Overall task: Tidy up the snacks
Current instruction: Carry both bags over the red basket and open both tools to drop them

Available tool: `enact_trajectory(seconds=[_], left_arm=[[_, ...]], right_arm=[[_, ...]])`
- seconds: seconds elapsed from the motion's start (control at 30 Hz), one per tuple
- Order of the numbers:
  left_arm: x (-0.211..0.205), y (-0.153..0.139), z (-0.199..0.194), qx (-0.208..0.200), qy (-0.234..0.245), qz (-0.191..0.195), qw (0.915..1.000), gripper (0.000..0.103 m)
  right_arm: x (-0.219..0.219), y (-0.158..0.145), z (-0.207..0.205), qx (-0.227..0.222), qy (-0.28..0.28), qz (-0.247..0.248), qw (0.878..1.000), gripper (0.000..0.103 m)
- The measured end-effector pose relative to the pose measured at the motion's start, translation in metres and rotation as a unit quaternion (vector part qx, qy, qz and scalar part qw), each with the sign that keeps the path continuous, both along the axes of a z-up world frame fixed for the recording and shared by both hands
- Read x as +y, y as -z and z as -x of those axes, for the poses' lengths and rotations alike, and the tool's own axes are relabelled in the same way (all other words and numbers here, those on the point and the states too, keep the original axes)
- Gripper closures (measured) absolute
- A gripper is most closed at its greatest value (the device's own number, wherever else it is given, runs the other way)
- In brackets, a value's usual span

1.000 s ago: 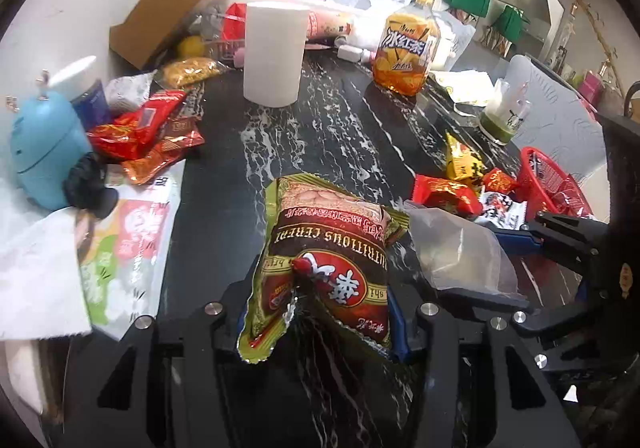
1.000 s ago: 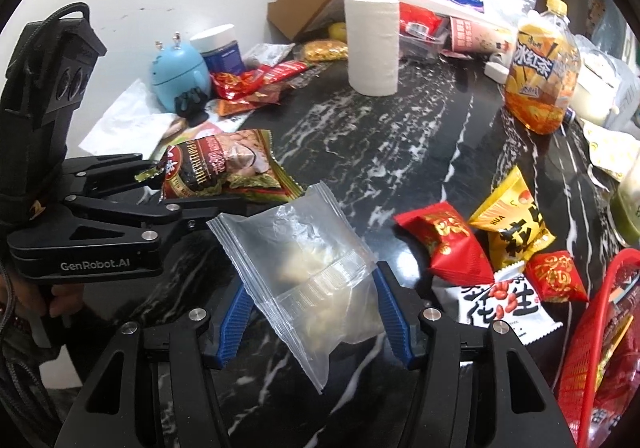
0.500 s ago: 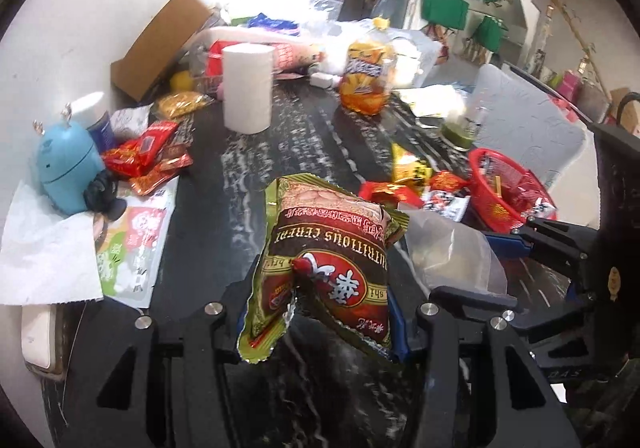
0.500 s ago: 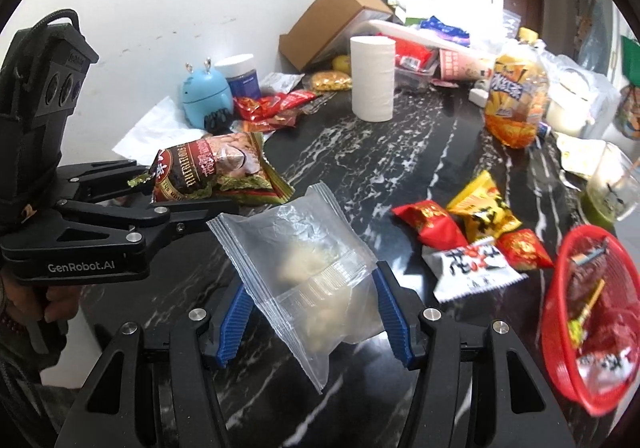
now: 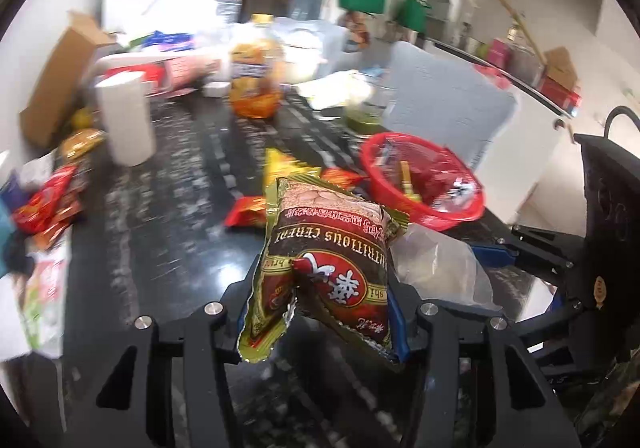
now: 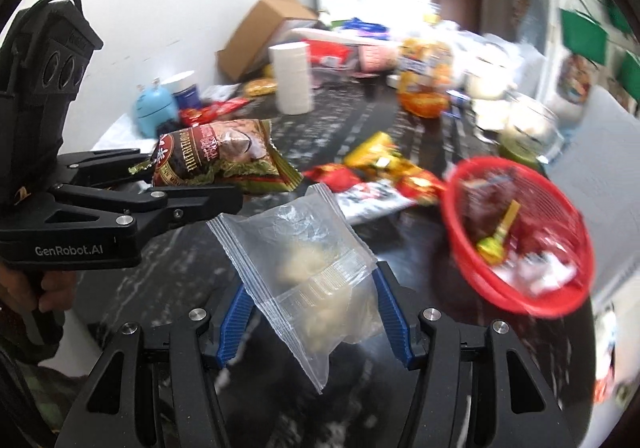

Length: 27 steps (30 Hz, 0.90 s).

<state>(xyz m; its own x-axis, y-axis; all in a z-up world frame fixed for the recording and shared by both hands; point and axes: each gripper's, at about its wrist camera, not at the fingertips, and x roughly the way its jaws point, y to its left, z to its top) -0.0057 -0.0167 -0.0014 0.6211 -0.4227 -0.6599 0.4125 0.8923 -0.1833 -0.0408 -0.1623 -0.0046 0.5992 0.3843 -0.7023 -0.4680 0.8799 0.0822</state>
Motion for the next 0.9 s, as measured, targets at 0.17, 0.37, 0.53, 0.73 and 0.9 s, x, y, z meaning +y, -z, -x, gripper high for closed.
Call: enact_trajectory(seconds=[0.17, 0.37, 0.53, 0.73, 0.9], left_arm=[[-0.031, 0.000, -0.009, 0.006, 0.044, 0.010, 0.9989, 0.052], [-0.061, -0.005, -0.021, 0.011, 0.084, 0.026, 0.9960, 0.052], [-0.079, -0.011, -0.036, 0.009, 0.098, 0.021, 0.9949, 0.052], [-0.095, -0.017, -0.053, 0.000, 0.107, 0.018, 0.9941, 0.052], [-0.106, -0.019, -0.067, -0.013, 0.106, 0.006, 0.9943, 0.052]], right_arm=[[-0.030, -0.001, 0.004, 0.002, 0.046, 0.001, 0.999, 0.044], [-0.058, -0.008, 0.002, -0.010, 0.089, 0.012, 0.996, 0.044], [-0.076, -0.014, -0.004, -0.019, 0.114, 0.016, 0.993, 0.044], [-0.094, -0.017, -0.018, -0.023, 0.137, 0.020, 0.990, 0.044], [-0.109, -0.020, -0.032, -0.031, 0.157, 0.029, 0.987, 0.044]])
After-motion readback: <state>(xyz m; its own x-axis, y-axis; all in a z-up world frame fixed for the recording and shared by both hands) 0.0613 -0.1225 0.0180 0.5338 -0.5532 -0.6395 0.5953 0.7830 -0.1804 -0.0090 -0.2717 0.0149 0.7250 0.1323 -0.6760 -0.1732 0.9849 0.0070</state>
